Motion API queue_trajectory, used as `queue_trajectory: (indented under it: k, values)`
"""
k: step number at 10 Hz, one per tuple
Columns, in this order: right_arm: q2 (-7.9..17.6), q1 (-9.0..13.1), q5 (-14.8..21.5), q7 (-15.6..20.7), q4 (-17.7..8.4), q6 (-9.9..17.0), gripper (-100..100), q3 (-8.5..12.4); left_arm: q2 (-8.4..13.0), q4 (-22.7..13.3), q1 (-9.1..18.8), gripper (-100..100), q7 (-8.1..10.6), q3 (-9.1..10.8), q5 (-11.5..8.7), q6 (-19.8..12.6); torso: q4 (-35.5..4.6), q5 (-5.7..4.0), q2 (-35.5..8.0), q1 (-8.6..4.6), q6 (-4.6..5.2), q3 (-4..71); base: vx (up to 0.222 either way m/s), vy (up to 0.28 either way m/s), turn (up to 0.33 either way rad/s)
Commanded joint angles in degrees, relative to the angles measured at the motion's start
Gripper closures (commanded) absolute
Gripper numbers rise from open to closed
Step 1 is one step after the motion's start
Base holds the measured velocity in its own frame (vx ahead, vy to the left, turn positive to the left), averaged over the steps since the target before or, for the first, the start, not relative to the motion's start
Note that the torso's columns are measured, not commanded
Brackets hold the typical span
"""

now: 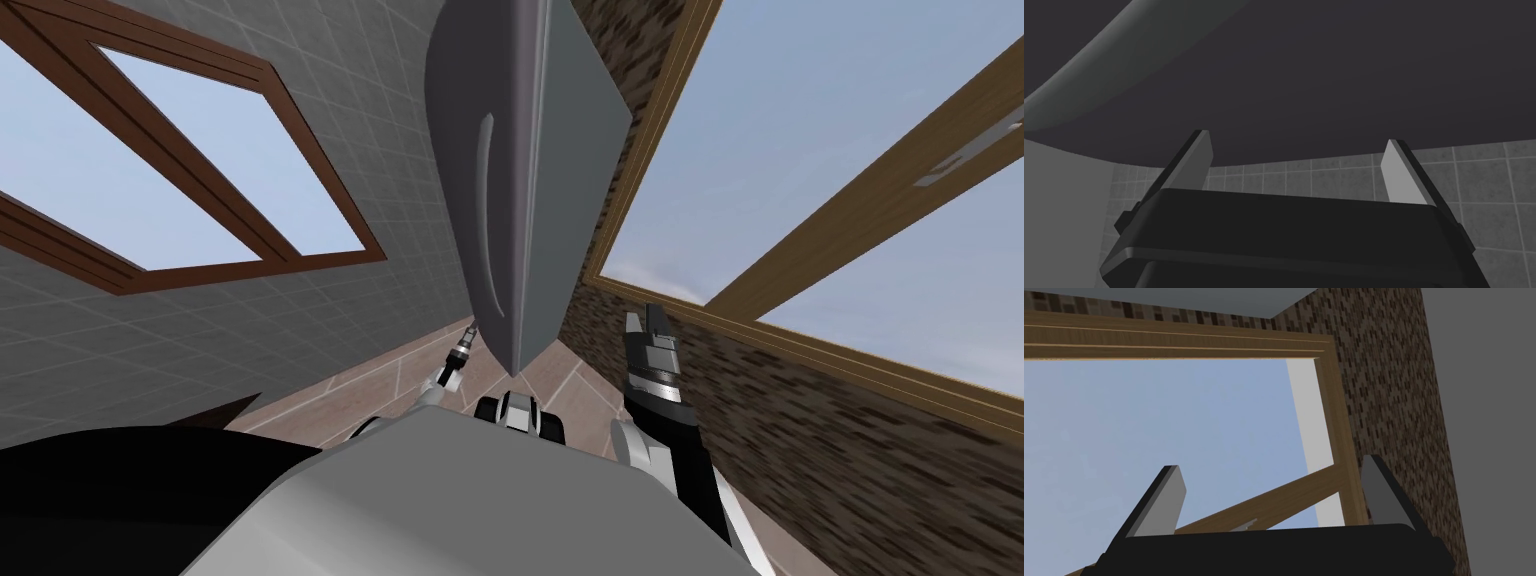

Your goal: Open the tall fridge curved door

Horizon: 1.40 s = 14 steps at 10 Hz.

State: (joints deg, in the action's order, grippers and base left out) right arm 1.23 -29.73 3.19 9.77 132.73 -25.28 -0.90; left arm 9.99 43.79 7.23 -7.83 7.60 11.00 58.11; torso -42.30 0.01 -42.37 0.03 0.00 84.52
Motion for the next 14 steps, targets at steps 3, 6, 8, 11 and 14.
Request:
queue_trajectory:
  k: [3,6,8,11,14]
  values:
    - [0.00,-0.01,0.00,0.00,0.00,0.00,0,0.00,-1.47,-0.22,0.85,-100,-3.18,2.29,-1.63,-2.26,0.06,-0.02,0.23,-0.06,0.00,0.13,0.108,-0.243,0.061]
    - [0.00,0.00,0.00,0.00,0.00,0.00,0,0.00,-1.89,-0.17,0.94,-100,-3.92,2.83,-2.01,-2.76,-0.02,0.00,-0.06,0.01,0.00,-0.05,0.045,-0.207,0.037]
    - [0.02,0.01,0.00,0.00,0.00,0.00,0,0.02,-1.04,0.30,2.90,-100,-3.68,2.89,-2.16,-5.27,-0.01,0.13,-0.01,0.45,-0.01,-0.01,0.014,-0.039,-0.002]
    - [0.02,0.01,0.00,0.00,0.00,0.00,0,0.02,-1.43,0.10,2.07,100,-3.84,2.87,-2.11,-4.23,0.03,0.00,0.08,-0.01,0.00,0.05,0.004,-0.001,0.002]
    - [0.02,0.01,0.00,0.00,0.00,0.00,0,0.02,0.15,-0.39,3.34,-100,-3.85,2.72,-1.55,-5.40,0.01,-0.01,0.11,-0.05,0.02,0.06,-0.027,0.008,0.000]
